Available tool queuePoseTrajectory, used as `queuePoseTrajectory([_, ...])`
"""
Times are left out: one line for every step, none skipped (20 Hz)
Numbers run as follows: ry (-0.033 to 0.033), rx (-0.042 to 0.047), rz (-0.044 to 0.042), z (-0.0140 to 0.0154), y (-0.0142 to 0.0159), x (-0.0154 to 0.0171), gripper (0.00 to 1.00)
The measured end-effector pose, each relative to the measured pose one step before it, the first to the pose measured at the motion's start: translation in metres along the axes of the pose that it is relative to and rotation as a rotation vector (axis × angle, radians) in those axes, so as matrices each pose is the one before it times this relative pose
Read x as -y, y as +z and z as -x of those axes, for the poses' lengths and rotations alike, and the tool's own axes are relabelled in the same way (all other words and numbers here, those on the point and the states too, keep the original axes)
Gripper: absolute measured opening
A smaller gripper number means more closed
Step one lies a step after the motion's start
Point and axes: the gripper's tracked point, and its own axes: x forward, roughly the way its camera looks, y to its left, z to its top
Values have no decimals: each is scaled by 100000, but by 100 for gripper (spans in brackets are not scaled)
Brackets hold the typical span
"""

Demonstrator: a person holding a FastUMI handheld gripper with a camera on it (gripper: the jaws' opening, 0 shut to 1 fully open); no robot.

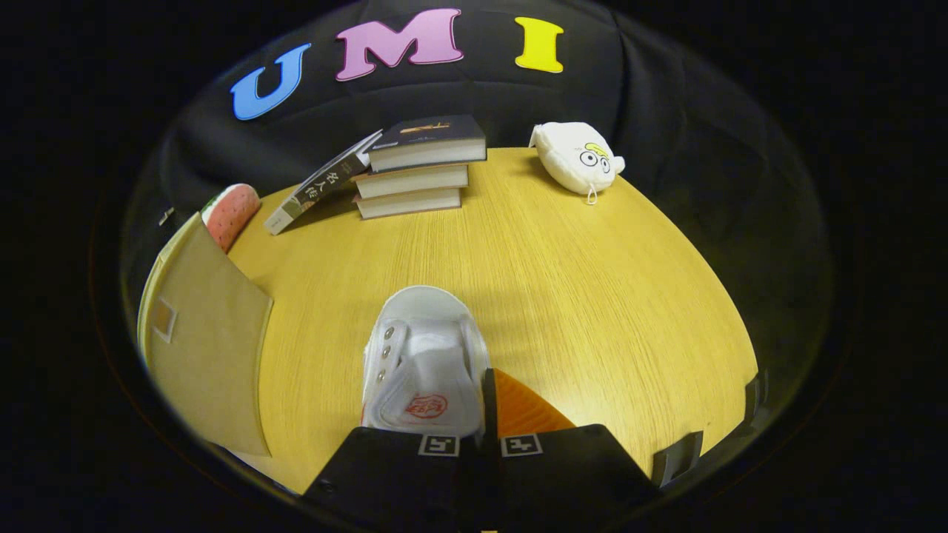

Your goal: Open the storage box then place both shoes into the box .Put the left shoe in first, then the right shoe, with the right side of both shoes facing outward in a uniform manner.

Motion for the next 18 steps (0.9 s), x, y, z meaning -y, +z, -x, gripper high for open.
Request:
queuePoseTrajectory([535, 1290, -358, 1156, 862, -277, 6])
queuePoseTrajectory([1423, 996, -1214, 1271, 1096, -663, 6])
queuePoseTrajectory([1298, 700, -1269, 1213, 1124, -860, 6])
queuePoseTrajectory([1528, 658, -766, 1230, 1152, -1058, 6])
queuePoseTrajectory([1453, 236, -656, 1142, 1084, -1331, 5])
queuePoseTrajectory([1370, -902, -474, 955, 914, -1574, 5])
queuePoseTrajectory([1925, -887, -641, 877, 845, -1856, 5])
queuePoseTrajectory([2866, -550, -178, 681, 876, -2208, 5])
queuePoseTrajectory([3781, -796, 314, 519, 775, -2584, 5])
queuePoseTrajectory([3308, -698, -413, 344, 483, -2278, 5])
queuePoseTrajectory([3045, -1740, -310, 156, 271, -2317, 5])
queuePoseTrajectory([2692, -1311, -628, -28, 131, -2146, 5])
queuePoseTrajectory([2332, -1551, -285, -62, -39, -1881, 6])
queuePoseTrajectory([1918, -1437, 417, -437, -124, -1898, 5])
queuePoseTrajectory([1099, -1339, 758, -480, -250, -1630, 5])
queuePoseTrajectory([842, -1491, 1179, -470, -408, -1337, 5])
queuePoseTrajectory([133, -1583, 1687, -726, -499, -1138, 5])
queuePoseTrajectory([-944, -1942, 1249, -824, -663, -709, 5])
